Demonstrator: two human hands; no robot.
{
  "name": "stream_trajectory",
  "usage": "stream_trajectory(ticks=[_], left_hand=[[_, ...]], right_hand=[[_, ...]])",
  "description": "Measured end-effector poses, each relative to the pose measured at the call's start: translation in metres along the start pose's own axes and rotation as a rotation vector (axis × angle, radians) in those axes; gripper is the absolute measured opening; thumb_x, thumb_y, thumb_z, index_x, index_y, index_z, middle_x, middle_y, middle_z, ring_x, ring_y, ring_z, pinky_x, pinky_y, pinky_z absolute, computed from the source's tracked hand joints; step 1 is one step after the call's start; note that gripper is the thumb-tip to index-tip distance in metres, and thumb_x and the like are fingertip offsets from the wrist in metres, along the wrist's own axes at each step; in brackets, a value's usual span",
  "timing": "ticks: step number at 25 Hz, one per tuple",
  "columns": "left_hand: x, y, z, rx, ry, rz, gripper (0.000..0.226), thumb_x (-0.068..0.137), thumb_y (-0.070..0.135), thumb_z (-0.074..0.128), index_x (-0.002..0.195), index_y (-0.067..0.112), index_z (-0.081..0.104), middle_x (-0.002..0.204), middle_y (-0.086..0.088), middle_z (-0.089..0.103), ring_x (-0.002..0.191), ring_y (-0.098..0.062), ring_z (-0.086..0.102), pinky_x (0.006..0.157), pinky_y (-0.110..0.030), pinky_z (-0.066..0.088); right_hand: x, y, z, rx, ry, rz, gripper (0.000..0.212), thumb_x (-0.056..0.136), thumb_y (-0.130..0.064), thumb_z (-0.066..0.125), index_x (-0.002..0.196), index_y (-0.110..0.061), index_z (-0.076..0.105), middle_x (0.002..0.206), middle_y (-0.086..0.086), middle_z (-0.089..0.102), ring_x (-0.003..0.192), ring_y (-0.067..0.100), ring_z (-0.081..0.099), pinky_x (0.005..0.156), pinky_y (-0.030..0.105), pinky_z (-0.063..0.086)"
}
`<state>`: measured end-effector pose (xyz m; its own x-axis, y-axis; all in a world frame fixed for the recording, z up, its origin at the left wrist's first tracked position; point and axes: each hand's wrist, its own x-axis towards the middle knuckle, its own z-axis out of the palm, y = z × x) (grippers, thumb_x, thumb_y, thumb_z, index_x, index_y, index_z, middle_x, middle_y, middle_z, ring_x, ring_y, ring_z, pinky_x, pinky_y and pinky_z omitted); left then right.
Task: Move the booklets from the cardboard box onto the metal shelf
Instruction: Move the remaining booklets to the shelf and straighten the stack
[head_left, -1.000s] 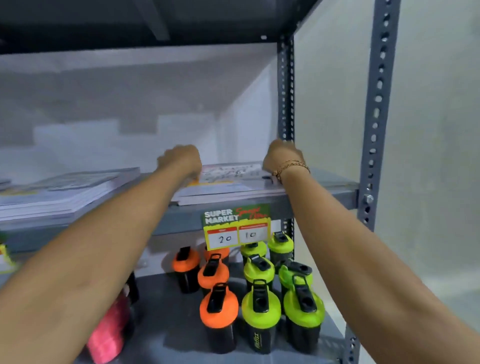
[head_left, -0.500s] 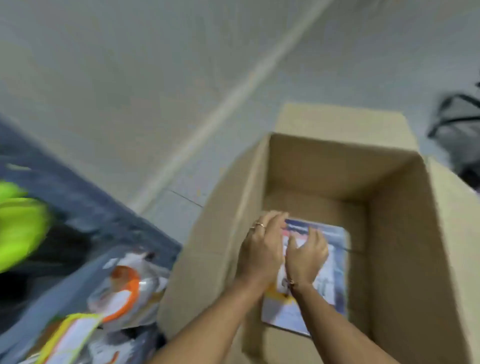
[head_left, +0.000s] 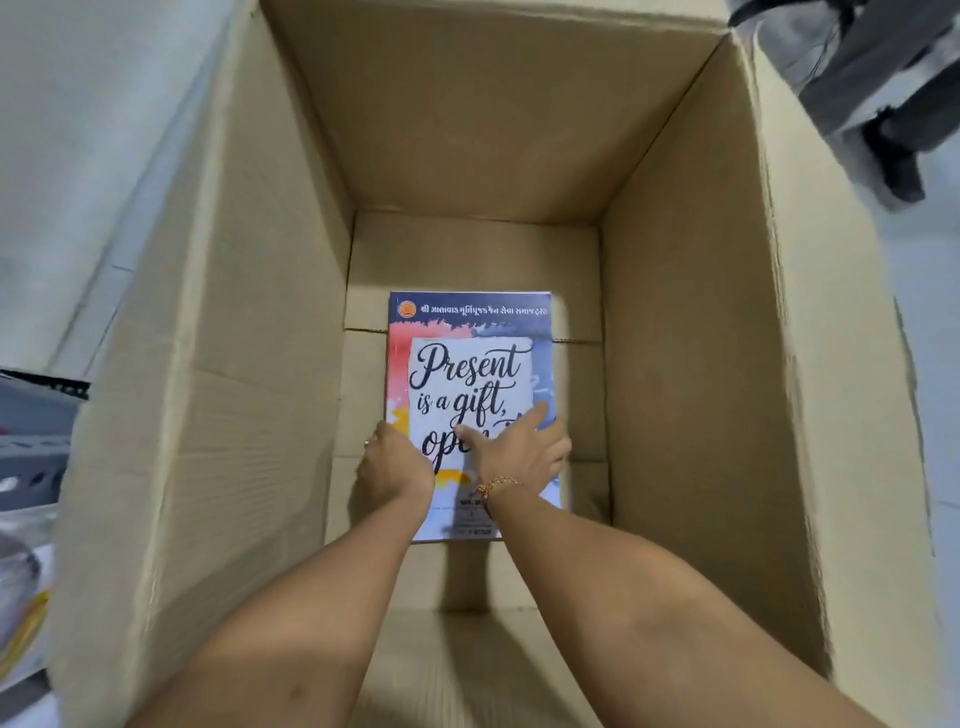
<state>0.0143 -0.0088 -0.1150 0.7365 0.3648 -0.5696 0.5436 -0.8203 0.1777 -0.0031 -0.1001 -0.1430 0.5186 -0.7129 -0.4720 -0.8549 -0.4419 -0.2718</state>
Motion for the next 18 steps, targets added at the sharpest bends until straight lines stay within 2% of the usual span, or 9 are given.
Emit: stream_trajectory(ticks=[3,6,8,10,12,13,16,18], left_hand=[[0.001,0.004,-0.01,0.043,0.018,-0.015,0.024,0.088,-0.002,0.045,0.111,-0.001,0.053,0.116,-0.025,0.061,0.107,-0.042,0.057,0.085,-0.044,0.048],[-0.005,0.006,-0.02,0.078,-0.001,0.032,0.025,0.086,-0.004,0.048,0.107,0.0,0.061,0.113,-0.023,0.063,0.105,-0.04,0.059,0.085,-0.043,0.05],[-0.018,0.008,-0.034,0.073,-0.011,0.117,0.023,0.084,0.001,0.053,0.102,0.006,0.067,0.106,-0.019,0.068,0.098,-0.038,0.063,0.08,-0.042,0.053],[-0.039,0.006,-0.063,0.073,0.067,0.243,0.019,0.083,0.003,0.053,0.095,0.011,0.067,0.099,-0.015,0.07,0.092,-0.036,0.064,0.071,-0.041,0.053],[-0.071,-0.005,-0.113,0.017,0.225,0.354,0.016,0.084,0.005,0.053,0.093,0.015,0.062,0.096,-0.01,0.068,0.087,-0.035,0.063,0.065,-0.04,0.05],[-0.09,-0.012,-0.14,-0.017,0.325,0.409,0.019,0.084,0.006,0.054,0.097,0.018,0.061,0.096,-0.007,0.067,0.086,-0.034,0.063,0.062,-0.037,0.048],[-0.161,-0.059,-0.245,-0.222,0.853,0.536,0.038,0.079,0.01,0.064,0.116,0.018,0.062,0.096,-0.006,0.071,0.083,-0.029,0.067,0.062,-0.034,0.053],[-0.217,-0.1,-0.319,-0.319,1.247,0.598,0.042,0.073,0.014,0.067,0.114,0.012,0.066,0.099,-0.005,0.075,0.084,-0.018,0.068,0.071,-0.032,0.053]], right_hand=[[0.001,0.002,-0.008,-0.011,0.038,-0.012,0.089,0.059,-0.058,0.076,0.121,-0.007,0.037,0.131,0.018,0.041,0.115,0.036,0.04,0.094,0.045,0.04],[0.006,0.016,-0.02,0.004,0.062,-0.019,0.077,0.067,-0.048,0.077,0.118,-0.004,0.039,0.128,0.019,0.043,0.115,0.037,0.042,0.092,0.049,0.042],[0.0,0.023,-0.032,0.154,0.095,0.022,0.066,0.071,-0.036,0.077,0.118,-0.005,0.043,0.13,0.021,0.044,0.119,0.039,0.04,0.097,0.049,0.038],[-0.023,0.019,-0.046,0.388,0.181,0.039,0.057,0.072,-0.027,0.078,0.115,-0.004,0.048,0.128,0.023,0.047,0.119,0.039,0.039,0.1,0.042,0.031],[-0.06,-0.005,-0.069,0.704,0.247,-0.051,0.056,0.072,-0.017,0.078,0.117,-0.001,0.049,0.126,0.024,0.046,0.118,0.034,0.04,0.099,0.032,0.029],[-0.079,-0.022,-0.084,0.855,0.268,-0.106,0.06,0.073,-0.014,0.078,0.122,0.0,0.047,0.127,0.024,0.044,0.117,0.033,0.042,0.1,0.031,0.032],[-0.163,-0.099,-0.149,1.137,0.46,-0.518,0.066,0.071,-0.017,0.081,0.125,0.003,0.048,0.123,0.029,0.047,0.112,0.035,0.05,0.098,0.037,0.044],[-0.241,-0.15,-0.204,1.293,0.529,-0.778,0.064,0.073,-0.026,0.078,0.123,0.004,0.052,0.118,0.03,0.055,0.11,0.035,0.055,0.095,0.04,0.047]])
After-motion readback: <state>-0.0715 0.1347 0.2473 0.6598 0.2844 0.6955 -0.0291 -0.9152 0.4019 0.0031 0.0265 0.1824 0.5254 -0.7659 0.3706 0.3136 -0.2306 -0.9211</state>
